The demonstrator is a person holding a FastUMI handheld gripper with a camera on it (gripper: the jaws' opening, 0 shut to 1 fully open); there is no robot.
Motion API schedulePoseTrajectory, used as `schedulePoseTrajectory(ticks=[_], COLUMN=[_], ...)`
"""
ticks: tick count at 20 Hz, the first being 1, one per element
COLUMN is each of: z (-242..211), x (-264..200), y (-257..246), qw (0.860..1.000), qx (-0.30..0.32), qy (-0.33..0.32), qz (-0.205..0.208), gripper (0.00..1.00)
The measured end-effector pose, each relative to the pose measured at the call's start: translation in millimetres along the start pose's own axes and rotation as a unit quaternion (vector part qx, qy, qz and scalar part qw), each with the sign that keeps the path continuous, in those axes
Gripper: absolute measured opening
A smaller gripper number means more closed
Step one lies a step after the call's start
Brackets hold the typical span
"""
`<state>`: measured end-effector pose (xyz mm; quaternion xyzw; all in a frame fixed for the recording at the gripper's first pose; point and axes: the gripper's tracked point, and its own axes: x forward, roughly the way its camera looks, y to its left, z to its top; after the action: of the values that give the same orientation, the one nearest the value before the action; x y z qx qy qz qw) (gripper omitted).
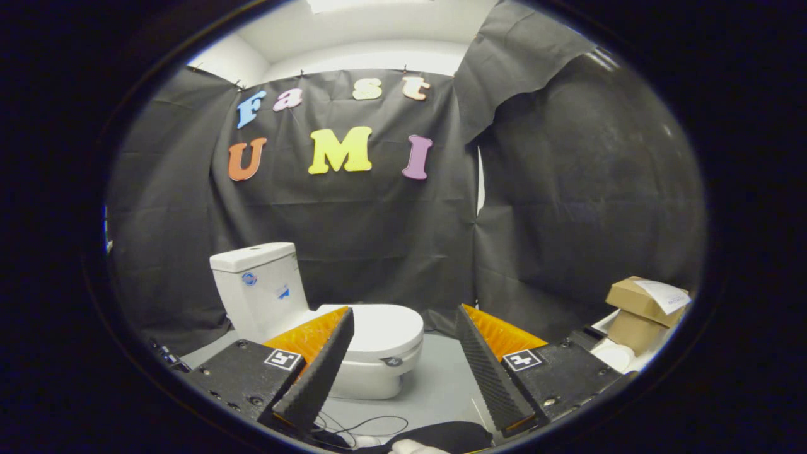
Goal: Open the toilet lid.
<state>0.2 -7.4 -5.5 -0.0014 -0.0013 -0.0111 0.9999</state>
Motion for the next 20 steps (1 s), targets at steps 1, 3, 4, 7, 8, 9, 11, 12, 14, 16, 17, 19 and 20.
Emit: schedulePoseTrajectory(ticks=[1, 3, 4, 7, 8, 9, 11, 12, 14, 16, 17, 19, 20], z=[-2, -4, -4, 8, 12, 14, 15, 15, 19, 19, 17, 9, 2], x=[1, 6, 10, 25, 33, 43, 65, 76, 100, 128, 143, 172, 187], y=[4, 14, 20, 43, 48, 53, 57, 58, 53, 47, 43, 30, 24], qw=[1.0, 1.0, 1.0, 0.999, 0.999, 0.999, 0.999, 0.999, 0.999, 0.999, 0.998, 0.997, 0.995], qx=[-0.002, -0.008, -0.012, -0.025, -0.026, -0.026, -0.021, -0.014, 0.003, 0.02, 0.031, 0.06, 0.08], qy=[0.002, 0.005, 0.008, 0.0, -0.003, -0.006, 0.0, 0.003, 0.008, 0.015, 0.02, 0.036, 0.048], qz=[0.003, 0.011, 0.017, 0.038, 0.042, 0.047, 0.05, 0.051, 0.046, 0.044, 0.045, 0.044, 0.044], gripper=[1.0, 1.0, 1.0, 1.0, 1.0, 1.0, 1.0, 1.0, 1.0, 1.0, 1.0, 1.0, 1.0])
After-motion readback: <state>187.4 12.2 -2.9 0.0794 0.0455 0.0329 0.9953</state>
